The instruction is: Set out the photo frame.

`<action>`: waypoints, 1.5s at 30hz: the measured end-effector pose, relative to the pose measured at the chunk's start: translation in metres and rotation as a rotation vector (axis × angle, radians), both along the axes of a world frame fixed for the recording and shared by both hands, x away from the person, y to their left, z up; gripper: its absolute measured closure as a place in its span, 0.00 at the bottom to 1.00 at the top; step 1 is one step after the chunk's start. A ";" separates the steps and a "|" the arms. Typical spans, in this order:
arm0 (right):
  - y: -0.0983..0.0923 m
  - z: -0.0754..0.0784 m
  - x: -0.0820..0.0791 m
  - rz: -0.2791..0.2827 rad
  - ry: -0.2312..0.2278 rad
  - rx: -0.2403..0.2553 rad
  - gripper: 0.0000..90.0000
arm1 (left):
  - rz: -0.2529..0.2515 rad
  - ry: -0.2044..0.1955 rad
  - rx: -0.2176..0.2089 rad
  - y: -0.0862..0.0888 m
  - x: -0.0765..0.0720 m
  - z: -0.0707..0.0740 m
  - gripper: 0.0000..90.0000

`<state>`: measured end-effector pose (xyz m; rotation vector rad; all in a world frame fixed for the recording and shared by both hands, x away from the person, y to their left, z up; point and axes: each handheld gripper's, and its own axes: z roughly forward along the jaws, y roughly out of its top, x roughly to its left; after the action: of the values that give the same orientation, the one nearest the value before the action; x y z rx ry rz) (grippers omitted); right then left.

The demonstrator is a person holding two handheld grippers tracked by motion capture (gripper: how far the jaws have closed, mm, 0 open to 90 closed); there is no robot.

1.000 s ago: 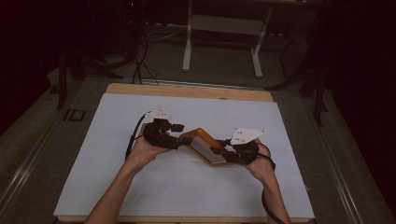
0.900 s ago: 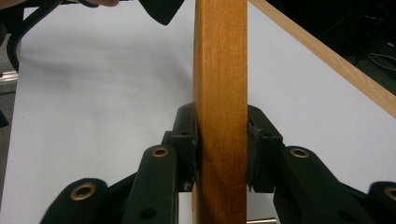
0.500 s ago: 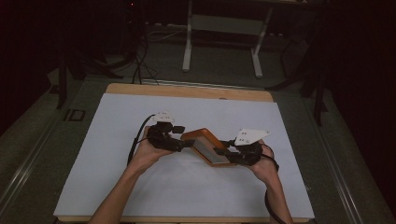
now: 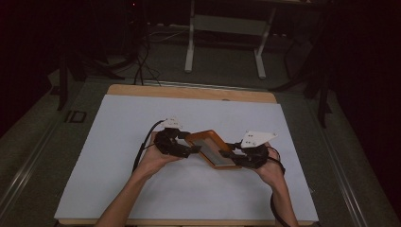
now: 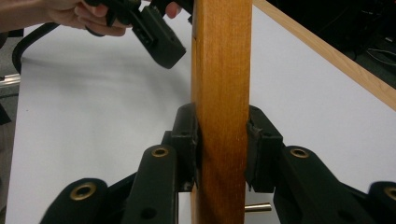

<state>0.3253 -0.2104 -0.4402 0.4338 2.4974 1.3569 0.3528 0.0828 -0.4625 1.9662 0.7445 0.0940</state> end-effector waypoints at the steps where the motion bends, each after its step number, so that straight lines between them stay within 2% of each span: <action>1: -0.001 0.000 0.000 -0.002 -0.002 0.000 0.76 | 0.001 -0.001 -0.005 0.000 0.000 -0.001 0.25; 5: -0.002 0.000 0.000 -0.006 -0.003 -0.007 0.76 | 0.004 0.000 -0.019 -0.001 -0.001 -0.002 0.26; 11: -0.005 0.000 0.000 -0.011 -0.001 -0.013 0.76 | 0.000 0.027 -0.007 -0.007 0.000 -0.012 0.28; 18: -0.009 0.000 0.000 -0.019 -0.003 -0.023 0.76 | -0.007 0.023 -0.012 -0.015 0.002 -0.019 0.35; 26: -0.014 0.000 -0.001 -0.032 -0.001 -0.037 0.76 | -0.044 0.029 -0.013 -0.020 0.006 -0.024 0.46; 29: -0.015 0.001 -0.001 -0.031 -0.009 -0.054 0.76 | -0.059 0.028 -0.016 -0.023 0.005 -0.024 0.46; 35: -0.019 0.002 -0.003 -0.037 -0.035 -0.101 0.76 | -0.084 0.003 -0.010 -0.031 0.004 -0.025 0.45; 37: -0.022 0.001 -0.002 -0.045 -0.029 -0.102 0.76 | -0.089 -0.004 -0.002 -0.034 0.003 -0.025 0.48; 42: -0.026 0.000 0.000 -0.051 -0.014 -0.093 0.75 | -0.092 -0.028 0.047 -0.042 -0.002 -0.026 0.57; 45: -0.028 -0.001 0.001 -0.054 -0.009 -0.103 0.74 | -0.100 -0.036 0.047 -0.042 -0.004 -0.024 0.60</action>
<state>0.3259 -0.2384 -0.4410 0.4681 2.5155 1.2017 0.3491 0.0406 -0.4869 2.0372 0.6244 0.0875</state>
